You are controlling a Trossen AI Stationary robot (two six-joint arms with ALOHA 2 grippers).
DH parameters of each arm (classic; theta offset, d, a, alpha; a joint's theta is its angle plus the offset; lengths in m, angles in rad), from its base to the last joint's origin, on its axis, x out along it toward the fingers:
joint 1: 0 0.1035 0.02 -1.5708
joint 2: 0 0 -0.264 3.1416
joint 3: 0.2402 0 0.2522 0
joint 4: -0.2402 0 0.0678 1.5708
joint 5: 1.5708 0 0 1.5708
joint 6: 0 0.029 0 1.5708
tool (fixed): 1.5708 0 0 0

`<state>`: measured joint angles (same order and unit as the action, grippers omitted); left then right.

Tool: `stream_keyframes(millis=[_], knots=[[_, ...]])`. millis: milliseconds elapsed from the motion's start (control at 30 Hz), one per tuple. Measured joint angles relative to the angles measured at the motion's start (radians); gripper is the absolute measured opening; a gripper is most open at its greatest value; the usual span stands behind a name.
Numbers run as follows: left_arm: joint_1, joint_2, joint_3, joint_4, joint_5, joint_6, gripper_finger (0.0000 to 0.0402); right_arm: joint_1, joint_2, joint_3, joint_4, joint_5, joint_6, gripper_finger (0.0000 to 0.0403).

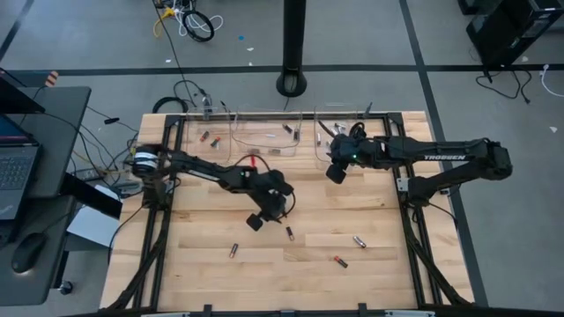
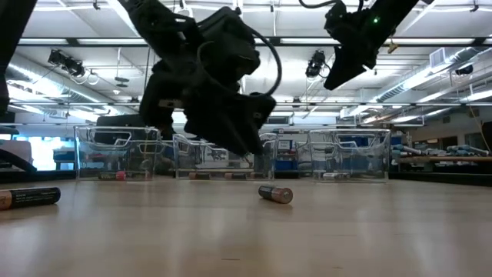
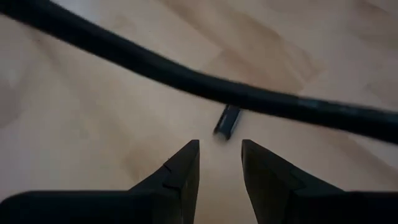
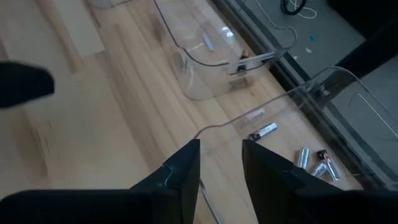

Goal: Sort batteries
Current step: Put the black battery into the right transparent bin

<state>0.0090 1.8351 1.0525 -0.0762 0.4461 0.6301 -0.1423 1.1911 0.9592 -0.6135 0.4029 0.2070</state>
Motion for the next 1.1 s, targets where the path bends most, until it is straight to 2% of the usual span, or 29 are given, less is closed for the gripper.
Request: stream_keyframes(millis=[400, 1100], knots=[[-0.033, 0.139, 0.105, -0.025, 0.047, 0.081, 0.0126, 0.003, 0.0, 0.0, -0.021, 0.027, -0.005, 0.013], [-0.035, 0.216, 0.108, 0.064, 0.084, 0.095, 0.0126, 0.003, 0.0, 0.0, -0.017, 0.05, -0.019, 0.0125]])
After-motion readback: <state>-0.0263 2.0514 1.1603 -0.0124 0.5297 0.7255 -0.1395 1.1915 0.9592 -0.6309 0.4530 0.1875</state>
